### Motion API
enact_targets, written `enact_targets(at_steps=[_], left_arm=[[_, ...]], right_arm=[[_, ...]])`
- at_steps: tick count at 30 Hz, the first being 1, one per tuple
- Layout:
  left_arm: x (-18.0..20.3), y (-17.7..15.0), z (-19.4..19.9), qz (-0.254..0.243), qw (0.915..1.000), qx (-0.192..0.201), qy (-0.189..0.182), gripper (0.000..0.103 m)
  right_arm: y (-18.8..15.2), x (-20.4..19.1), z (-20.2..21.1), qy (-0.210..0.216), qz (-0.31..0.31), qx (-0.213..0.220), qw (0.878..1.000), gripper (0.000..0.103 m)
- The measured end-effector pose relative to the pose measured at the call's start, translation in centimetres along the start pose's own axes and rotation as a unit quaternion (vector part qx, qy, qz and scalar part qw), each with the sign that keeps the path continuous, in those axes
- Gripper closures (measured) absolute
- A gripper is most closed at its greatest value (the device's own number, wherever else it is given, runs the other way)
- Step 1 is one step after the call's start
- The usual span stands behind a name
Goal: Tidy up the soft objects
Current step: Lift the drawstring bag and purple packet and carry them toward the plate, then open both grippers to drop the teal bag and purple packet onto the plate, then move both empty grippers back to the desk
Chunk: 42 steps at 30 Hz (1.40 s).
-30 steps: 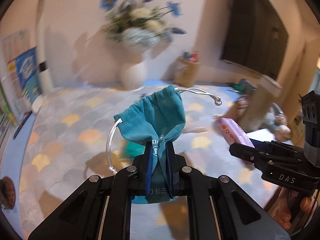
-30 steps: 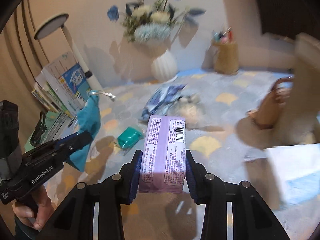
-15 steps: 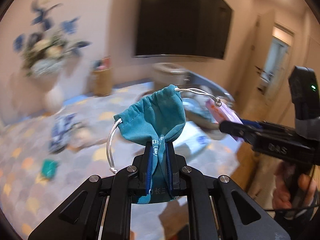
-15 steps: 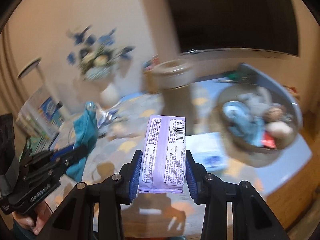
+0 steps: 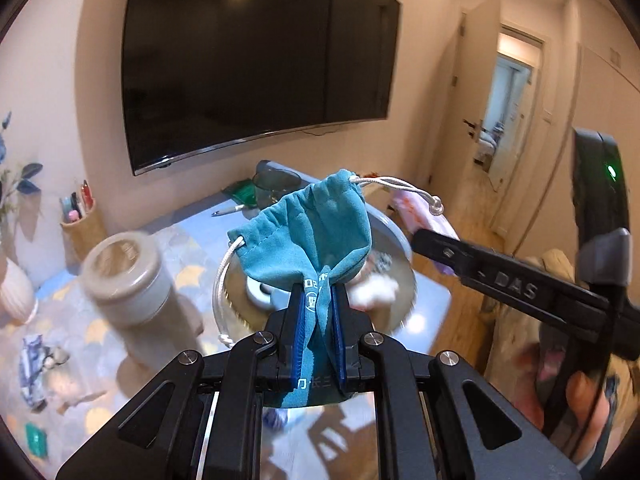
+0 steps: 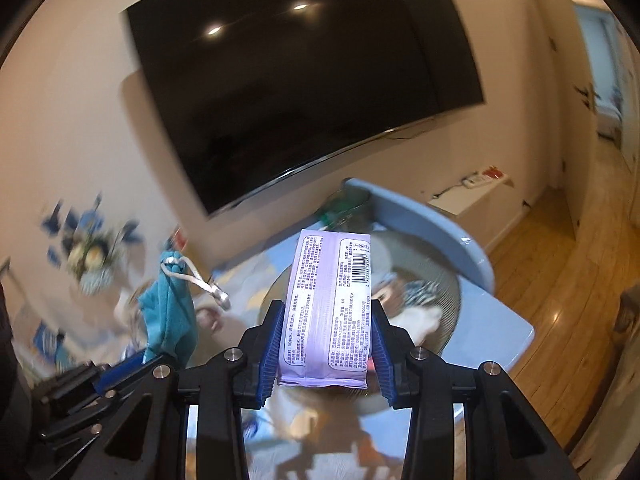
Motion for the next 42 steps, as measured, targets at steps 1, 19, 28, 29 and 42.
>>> enact_targets(at_steps=[1, 19, 28, 29, 42], left_arm=[[0.0, 0.3, -1.1, 0.007, 1.0, -0.005, -0.003, 0.093], [0.4, -1.6, -4.9, 0.024, 0.9979, -0.06, -0.012, 0.048], [-2.1, -6.1, 6.9, 0.01, 0.9987, -0.027, -0.041, 0.045], [-3.3, -6.5, 8.5, 0.019, 0.9992, -0.017, -0.033, 0.045], [-26.9, -13.1, 25.2, 0.129, 0.9595, 0.05, 0.246, 0.044]], right_arm=[[0.4, 0.6, -0.6, -0.002, -0.012, -0.001, 1.0, 0.064], [-0.1, 5.4, -5.4, -0.006, -0.076, -0.054, 0.996, 0.036], [-4.3, 1.0, 0.1, -0.002, -0.025, -0.013, 1.0, 0.036], [-5.0, 0.1, 0.3, 0.002, -0.015, -0.016, 1.0, 0.036], [-12.2, -21.9, 2.4, 0.148, 0.18, -0.033, 0.972, 0.032]])
Point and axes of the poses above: each gripper's, at about its wrist camera, not at the fingertips, and z roughly against the way its jaws point, x to its right, y to its top, the point moved 7 cm from there along -z, roughly the way its jaws point, and after that the axes turned 3 degrees about -z, right-handed, at the moved point
